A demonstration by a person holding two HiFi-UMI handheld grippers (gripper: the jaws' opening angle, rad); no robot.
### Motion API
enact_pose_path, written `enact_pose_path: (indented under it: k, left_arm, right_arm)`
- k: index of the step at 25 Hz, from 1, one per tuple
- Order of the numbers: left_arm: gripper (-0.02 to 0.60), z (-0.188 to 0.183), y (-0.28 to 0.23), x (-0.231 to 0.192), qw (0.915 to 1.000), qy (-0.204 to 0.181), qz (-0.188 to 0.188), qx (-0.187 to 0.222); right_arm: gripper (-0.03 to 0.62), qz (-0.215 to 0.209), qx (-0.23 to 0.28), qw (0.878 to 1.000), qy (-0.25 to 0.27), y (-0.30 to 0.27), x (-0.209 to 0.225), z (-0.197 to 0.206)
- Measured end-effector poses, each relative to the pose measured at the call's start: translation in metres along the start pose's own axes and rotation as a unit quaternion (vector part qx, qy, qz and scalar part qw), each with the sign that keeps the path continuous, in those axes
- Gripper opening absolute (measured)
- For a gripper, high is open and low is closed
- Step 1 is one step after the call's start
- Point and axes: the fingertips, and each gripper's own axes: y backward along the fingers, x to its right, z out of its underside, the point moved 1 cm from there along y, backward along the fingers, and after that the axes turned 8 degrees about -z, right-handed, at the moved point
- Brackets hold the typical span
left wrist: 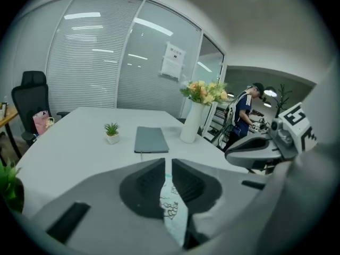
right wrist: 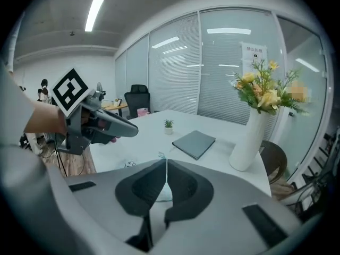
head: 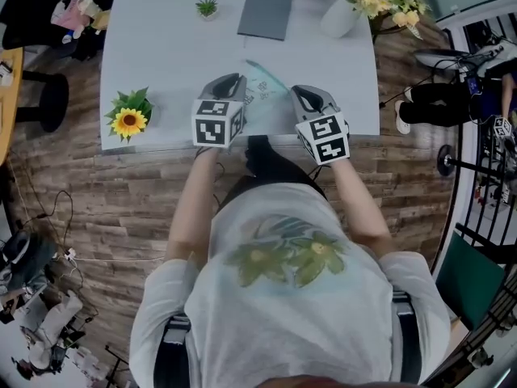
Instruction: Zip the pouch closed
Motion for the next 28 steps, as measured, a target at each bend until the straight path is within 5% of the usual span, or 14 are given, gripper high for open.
enact_pose_path:
  k: [3, 15, 28]
  left_arm:
    - [0.005, -0.002, 0.017, 0.017, 0.9997, 0.002, 0.01, 0.021]
    - [0.005, -0.005, 0.056, 0.072, 0.9965, -0.005, 0.037, 0.075]
    - [0.005, -0.002, 0.073, 0.091, 0.9974, 0.001, 0.035, 0.063]
  right_arm:
    - [0.018, -0.007, 0.008, 1.0, -0.008, 0.007, -0.016, -0.001]
    - [0.015, -0.005, 0.06, 0.998, -0.021, 0.04, -0.05, -0.021]
    - [0.015, -0.003, 0.081, 0.996, -0.035, 0.06, -0.05, -0.014]
